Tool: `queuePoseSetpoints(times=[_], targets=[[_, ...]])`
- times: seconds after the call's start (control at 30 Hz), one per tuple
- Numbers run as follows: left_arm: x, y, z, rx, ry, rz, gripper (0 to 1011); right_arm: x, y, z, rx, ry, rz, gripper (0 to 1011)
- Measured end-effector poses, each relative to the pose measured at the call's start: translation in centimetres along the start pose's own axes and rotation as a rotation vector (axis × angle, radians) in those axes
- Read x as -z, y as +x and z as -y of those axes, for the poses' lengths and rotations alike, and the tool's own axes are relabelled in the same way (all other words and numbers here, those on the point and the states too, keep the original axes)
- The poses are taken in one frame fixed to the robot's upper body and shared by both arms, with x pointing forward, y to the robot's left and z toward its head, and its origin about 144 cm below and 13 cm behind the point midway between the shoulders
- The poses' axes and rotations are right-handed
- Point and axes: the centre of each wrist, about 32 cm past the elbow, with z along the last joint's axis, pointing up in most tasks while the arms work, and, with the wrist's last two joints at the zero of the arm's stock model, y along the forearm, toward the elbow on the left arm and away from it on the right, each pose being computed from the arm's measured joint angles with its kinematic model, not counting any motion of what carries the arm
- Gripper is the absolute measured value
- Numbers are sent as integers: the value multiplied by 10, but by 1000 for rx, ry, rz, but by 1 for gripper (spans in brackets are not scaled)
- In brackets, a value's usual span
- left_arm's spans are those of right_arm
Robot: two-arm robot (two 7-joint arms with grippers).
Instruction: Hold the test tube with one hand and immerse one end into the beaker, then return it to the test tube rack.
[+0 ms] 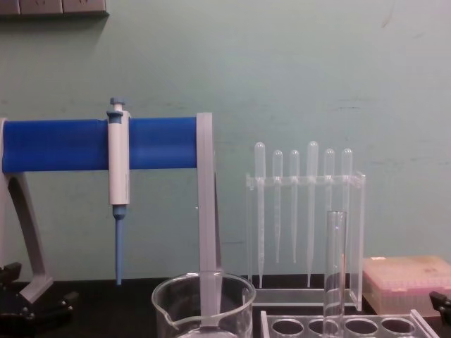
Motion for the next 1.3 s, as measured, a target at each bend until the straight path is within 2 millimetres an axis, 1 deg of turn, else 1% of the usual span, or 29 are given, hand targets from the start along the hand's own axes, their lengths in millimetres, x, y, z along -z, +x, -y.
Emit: queuePoseSetpoints(times=[1.3], targets=[[0, 0, 0, 0, 0, 0, 1000, 0, 0, 0, 0, 0, 0, 1003]])
